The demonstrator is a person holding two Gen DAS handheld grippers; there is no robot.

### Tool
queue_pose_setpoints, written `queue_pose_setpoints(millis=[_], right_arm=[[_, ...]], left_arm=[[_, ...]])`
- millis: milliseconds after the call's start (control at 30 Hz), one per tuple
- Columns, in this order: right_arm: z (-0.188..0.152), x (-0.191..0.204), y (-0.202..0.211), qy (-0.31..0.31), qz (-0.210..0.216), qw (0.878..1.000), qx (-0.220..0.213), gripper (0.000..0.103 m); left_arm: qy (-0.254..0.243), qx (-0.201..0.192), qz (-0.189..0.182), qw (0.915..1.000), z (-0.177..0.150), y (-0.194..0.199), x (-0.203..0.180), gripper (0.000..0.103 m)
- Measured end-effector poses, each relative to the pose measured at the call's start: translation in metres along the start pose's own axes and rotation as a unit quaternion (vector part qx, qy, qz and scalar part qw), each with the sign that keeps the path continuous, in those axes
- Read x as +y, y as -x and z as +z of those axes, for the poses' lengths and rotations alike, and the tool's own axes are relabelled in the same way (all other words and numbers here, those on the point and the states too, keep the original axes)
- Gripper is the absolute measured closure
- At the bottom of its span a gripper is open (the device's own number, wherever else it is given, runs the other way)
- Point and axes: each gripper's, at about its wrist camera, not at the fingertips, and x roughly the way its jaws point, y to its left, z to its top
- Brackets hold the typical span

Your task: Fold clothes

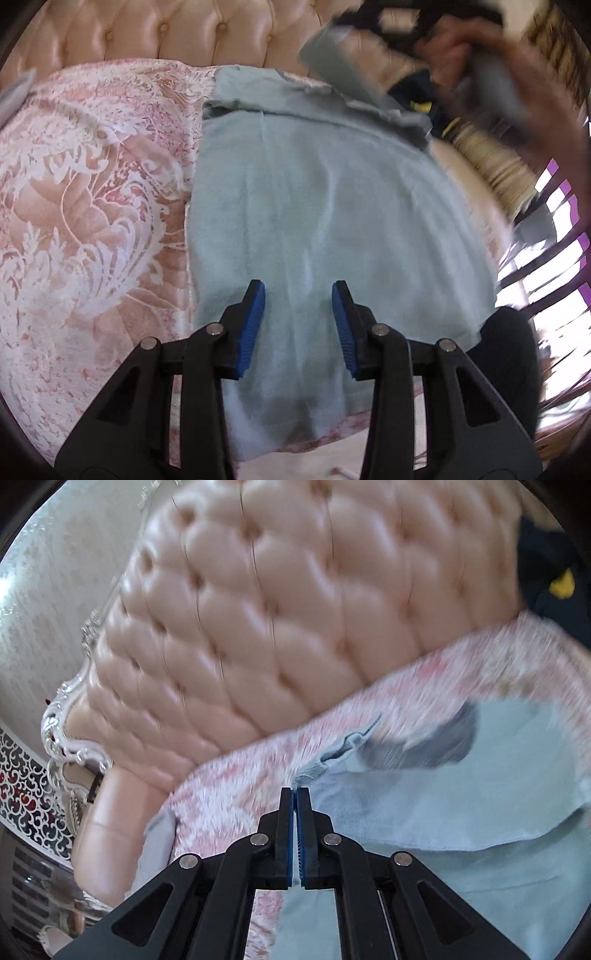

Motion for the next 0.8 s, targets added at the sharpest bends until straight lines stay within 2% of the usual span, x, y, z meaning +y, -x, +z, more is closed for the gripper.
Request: queue_pose_setpoints(millis=[100,167,300,333,367,433,500,633,800], right_arm=[[-0.013,-0.006,-0.026,-0.027,0.009,0.999,0.026,0.102],[-0.008,-0.007,-0.027,-0.037,0.019,0.998,0.046,0.102],[0.031,0.005,0.0,-0.004,0.042,0.994,0.096,0.102],[0.04,0.007,0.006,0.005,0.048,0.993,0.112,0.102],[0.052,0.008,0.012,0.019,0.053,0.989,0.135,0.102],[0.065,0.01,0.017,0.038,0.049,0.984,0.167,0.102],[0.075,0.013,0.019,0.05,0.04,0.979,0.195,0.102],[0.085,0.027,0.02,0.073,0.025,0.968,0.237,0.102],[0.093,0.046,0.012,0.089,0.014,0.964,0.249,0.102]], left_arm=[[-0.016,-0.041,-0.023,0.9988,0.019,-0.002,-0.014,0.061],[-0.017,-0.041,-0.046,0.9979,0.025,-0.019,-0.035,0.061],[-0.019,-0.041,-0.093,0.9946,0.038,-0.053,-0.079,0.061],[-0.001,-0.048,-0.101,0.9937,0.04,-0.06,-0.087,0.061],[0.039,-0.063,-0.104,0.9917,0.043,-0.065,-0.093,0.06],[0.113,-0.095,-0.117,0.982,0.048,-0.08,-0.106,0.056],[0.16,-0.118,-0.11,0.9739,0.058,-0.102,-0.128,0.055],[0.214,-0.129,-0.112,0.9619,0.078,-0.145,-0.162,0.055],[0.262,-0.126,-0.132,0.9476,0.095,-0.184,-0.177,0.055]])
